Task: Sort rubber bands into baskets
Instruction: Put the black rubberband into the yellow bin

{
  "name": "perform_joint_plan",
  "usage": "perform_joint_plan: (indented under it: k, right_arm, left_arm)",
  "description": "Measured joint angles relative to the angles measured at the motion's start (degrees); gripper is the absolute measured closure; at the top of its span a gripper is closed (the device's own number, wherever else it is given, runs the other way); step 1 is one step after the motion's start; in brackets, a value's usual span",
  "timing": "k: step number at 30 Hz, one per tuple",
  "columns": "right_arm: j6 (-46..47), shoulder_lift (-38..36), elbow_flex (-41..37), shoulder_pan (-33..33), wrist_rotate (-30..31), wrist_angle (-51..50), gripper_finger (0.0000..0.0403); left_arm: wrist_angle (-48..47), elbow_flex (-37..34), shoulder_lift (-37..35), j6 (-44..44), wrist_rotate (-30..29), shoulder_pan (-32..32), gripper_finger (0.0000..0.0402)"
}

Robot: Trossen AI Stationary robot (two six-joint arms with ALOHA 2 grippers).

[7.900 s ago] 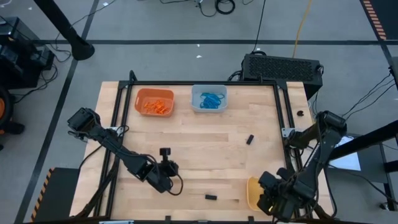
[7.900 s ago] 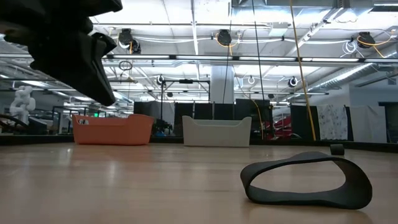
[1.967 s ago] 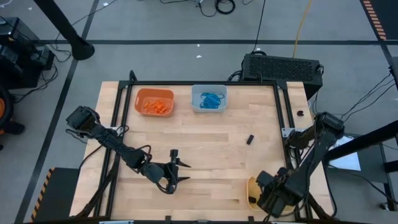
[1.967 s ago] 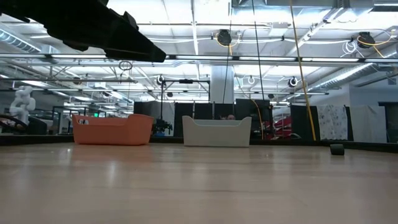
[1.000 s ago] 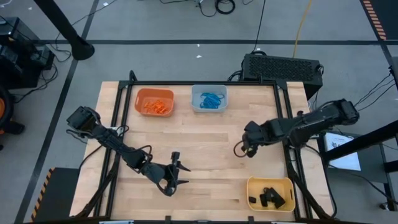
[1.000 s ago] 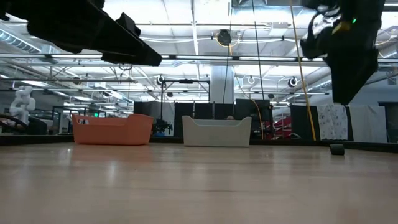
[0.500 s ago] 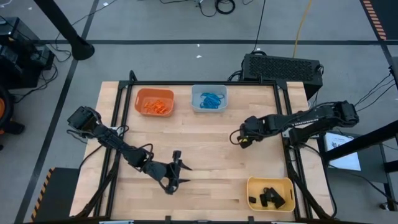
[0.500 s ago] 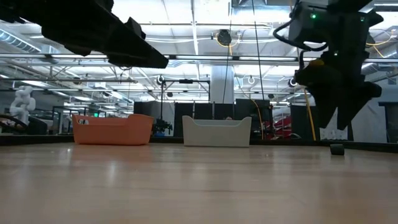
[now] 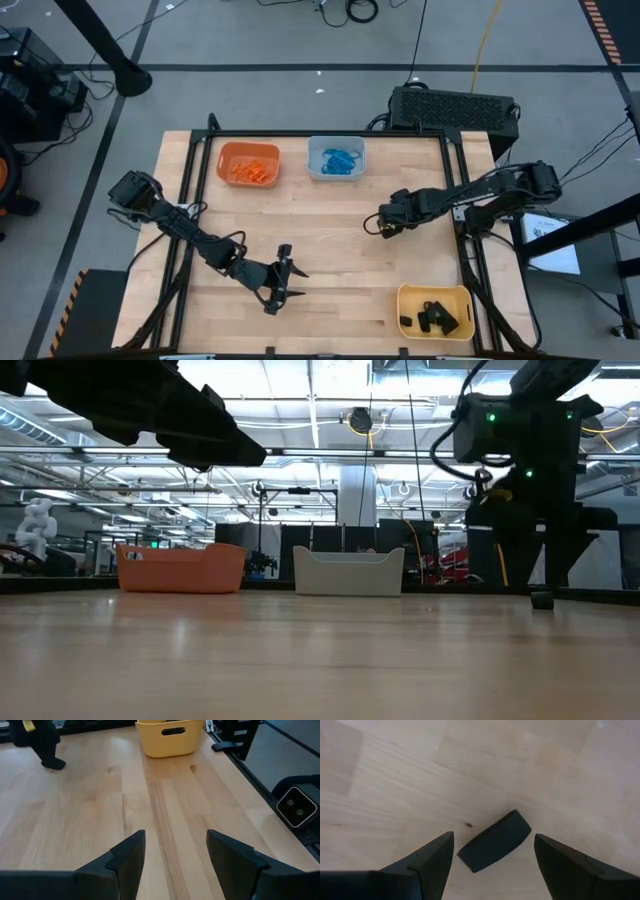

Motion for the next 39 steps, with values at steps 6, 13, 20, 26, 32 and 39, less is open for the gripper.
perform_joint_plan:
  k: [6, 13, 20, 26, 32, 39]
  right_arm:
    - [-3.31, 4.3, 0.0, -0.45, -3.68, 1.09, 0.0135]
    - [-7.27, 4.68, 0.07, -0.62, -4.25, 1.79, 0.0157]
    - [-7.43, 4.68, 0.01, -0.61, -4.31, 0.77, 0.0336]
    - [-10.82, 4.01, -0.11, -1.01, -5.09, -5.62, 0.0395]
    - [-11.94, -1.5, -0.07, 0.39, -8.37, -8.01, 0.0401]
    - [-0.31, -13.83, -0.02, 9.93, -9.9, -5.27, 0.0402]
  left_arm:
    - [-0.01, 0.0, 0.0, 0.15, 0.02, -0.03, 0.0183]
    - [-0.06, 0.0, 0.0, 0.13, 0.04, -0.03, 0.0183]
    - [-0.06, 0.0, 0.0, 0.04, 0.04, -0.03, 0.0183]
    - [-0.1, 0.0, 0.0, 0.14, 0.08, -0.03, 0.0183]
    - [-0.97, -0.02, -0.04, 1.42, 1.98, -0.02, 0.0183]
    - [-7.9, 0.35, -3.45, -2.84, 1.44, -0.18, 0.0183]
